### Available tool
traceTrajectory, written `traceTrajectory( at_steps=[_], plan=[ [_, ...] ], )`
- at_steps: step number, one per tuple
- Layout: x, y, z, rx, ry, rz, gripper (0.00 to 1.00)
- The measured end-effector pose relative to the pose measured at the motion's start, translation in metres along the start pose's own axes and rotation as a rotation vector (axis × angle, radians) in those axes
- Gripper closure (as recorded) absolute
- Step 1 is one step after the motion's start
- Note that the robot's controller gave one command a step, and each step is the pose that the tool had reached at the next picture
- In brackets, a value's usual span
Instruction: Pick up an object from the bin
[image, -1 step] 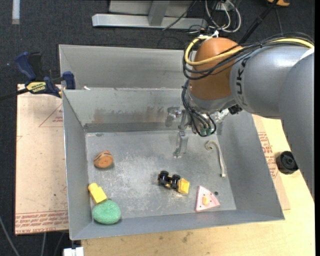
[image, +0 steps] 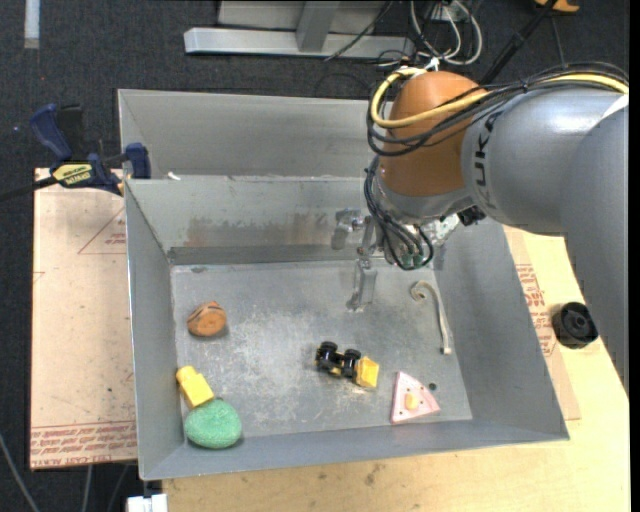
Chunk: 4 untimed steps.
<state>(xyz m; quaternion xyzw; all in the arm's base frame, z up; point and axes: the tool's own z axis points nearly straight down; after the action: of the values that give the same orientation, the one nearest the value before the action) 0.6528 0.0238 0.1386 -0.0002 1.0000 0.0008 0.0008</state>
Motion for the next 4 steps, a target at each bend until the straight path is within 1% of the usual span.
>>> traceTrajectory(
  at_steps=[1,2,3,4],
  plan=[
    [0.024,-0.010,0.021,0.000,-0.008,-0.179,0.00],
    [0.057,-0.033,0.048,0.000,0.000,-0.362,0.00],
    [0.064,-0.021,0.068,0.000,-0.001,-0.224,1.00],
    [0.064,-0.022,0.068,0.000,0.000,-0.223,0.00]
  ],
)
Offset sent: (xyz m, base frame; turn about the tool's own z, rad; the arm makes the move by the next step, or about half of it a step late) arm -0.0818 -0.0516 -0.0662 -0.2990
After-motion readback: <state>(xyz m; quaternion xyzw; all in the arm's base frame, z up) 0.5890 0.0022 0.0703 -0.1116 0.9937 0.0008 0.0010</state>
